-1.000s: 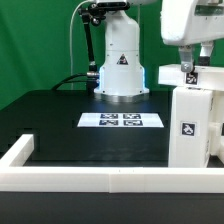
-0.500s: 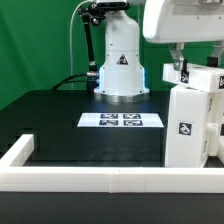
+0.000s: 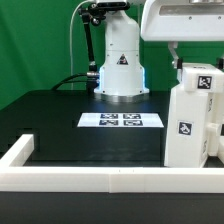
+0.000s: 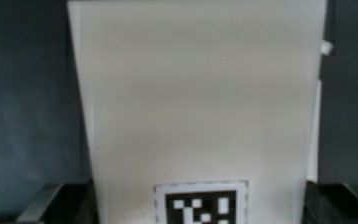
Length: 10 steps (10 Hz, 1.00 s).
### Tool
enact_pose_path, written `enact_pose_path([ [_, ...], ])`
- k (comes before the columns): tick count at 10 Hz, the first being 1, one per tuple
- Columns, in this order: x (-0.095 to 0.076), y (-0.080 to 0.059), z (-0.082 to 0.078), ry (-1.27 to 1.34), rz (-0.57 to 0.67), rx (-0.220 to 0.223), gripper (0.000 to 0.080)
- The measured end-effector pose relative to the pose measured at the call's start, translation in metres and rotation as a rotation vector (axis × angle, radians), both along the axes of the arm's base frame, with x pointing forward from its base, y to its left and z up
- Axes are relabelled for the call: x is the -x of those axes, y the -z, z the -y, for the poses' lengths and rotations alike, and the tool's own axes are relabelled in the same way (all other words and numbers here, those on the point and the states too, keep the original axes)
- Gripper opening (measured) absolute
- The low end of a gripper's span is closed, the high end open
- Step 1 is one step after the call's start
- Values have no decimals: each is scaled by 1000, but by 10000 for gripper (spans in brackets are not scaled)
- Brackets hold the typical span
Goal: Assemble cabinet
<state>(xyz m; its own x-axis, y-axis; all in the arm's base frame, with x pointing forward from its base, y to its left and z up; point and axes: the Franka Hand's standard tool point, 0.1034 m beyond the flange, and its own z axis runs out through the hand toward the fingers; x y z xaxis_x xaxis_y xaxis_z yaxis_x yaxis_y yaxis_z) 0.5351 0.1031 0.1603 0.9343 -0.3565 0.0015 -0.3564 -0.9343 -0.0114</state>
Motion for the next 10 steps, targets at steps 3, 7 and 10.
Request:
enact_pose_path([
  [3, 0, 0, 0, 217, 1, -4, 560],
  [7, -1, -1, 6, 534, -5, -3, 560],
  [10, -1, -2, 4, 731, -10, -16, 610],
])
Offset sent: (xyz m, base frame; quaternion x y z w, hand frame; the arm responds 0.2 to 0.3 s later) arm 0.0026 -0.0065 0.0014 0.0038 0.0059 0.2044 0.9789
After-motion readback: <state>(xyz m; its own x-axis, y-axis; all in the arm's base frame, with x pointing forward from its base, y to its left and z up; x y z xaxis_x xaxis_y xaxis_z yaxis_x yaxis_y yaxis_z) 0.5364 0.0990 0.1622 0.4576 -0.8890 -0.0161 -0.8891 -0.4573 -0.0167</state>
